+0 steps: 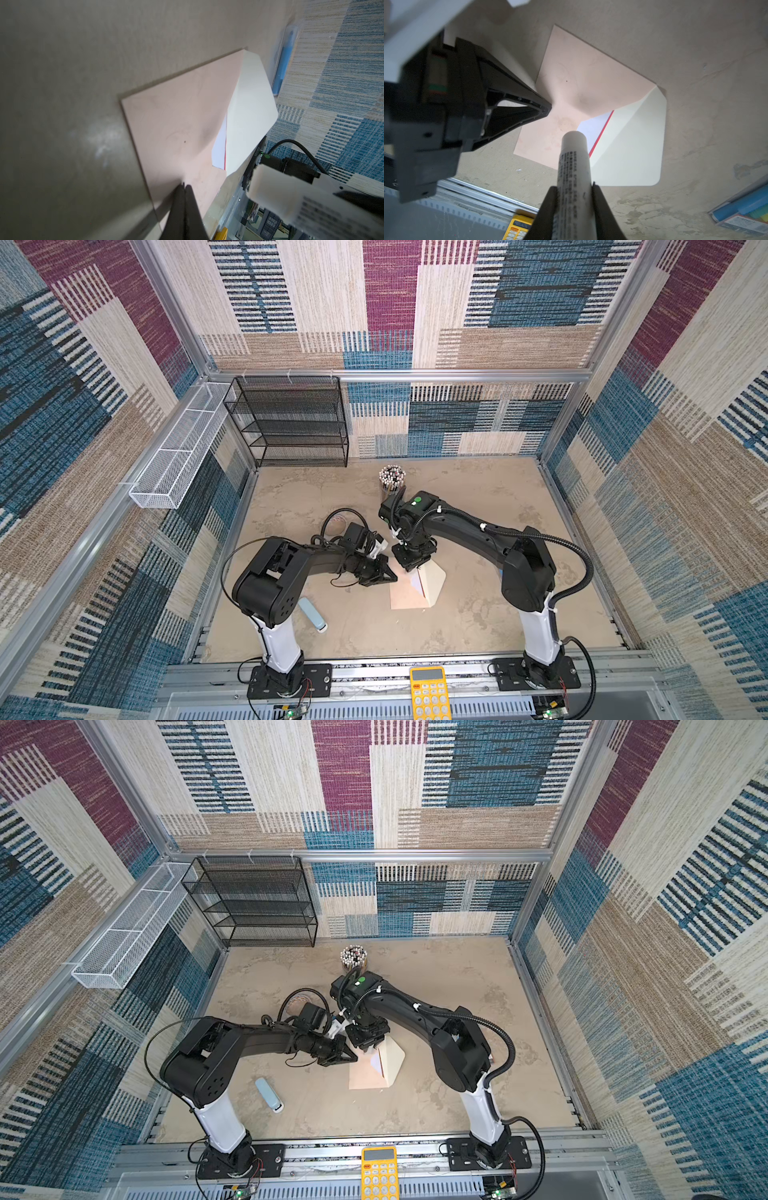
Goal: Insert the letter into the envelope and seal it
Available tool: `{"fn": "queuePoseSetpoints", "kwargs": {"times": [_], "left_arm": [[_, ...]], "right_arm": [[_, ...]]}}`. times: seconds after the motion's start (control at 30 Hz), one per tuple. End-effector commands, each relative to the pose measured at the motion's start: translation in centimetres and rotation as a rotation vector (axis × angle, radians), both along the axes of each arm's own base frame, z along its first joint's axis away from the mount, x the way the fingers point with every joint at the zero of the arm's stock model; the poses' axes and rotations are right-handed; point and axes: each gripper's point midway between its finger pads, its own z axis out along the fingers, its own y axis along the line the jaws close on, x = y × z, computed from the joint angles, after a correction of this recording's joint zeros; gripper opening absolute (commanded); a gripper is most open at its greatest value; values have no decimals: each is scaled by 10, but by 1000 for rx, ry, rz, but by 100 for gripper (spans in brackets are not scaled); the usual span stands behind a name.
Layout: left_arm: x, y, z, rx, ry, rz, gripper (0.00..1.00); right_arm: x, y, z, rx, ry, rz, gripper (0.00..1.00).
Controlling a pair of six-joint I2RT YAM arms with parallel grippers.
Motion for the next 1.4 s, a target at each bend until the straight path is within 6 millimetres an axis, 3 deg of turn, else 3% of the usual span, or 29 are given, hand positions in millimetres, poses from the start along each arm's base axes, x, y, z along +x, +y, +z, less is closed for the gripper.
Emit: {"fn": "queuePoseSetpoints", "kwargs": {"times": [0.0, 0.37, 1.2, 1.37], "left_arm": [[-9, 27, -27, 178, 38, 37, 0], [-10, 25, -27, 161, 40, 34, 0], [-10, 24, -26, 155, 38, 31, 0], [-9, 23, -26, 150, 39, 33, 0]], "right_arm": [[-2, 3, -9, -4, 20, 5, 0], [-11, 18, -23, -7, 58, 50, 0], [-8, 6, -32, -74, 39, 54, 0], [-7, 5, -42, -95, 48, 54, 0]]}}
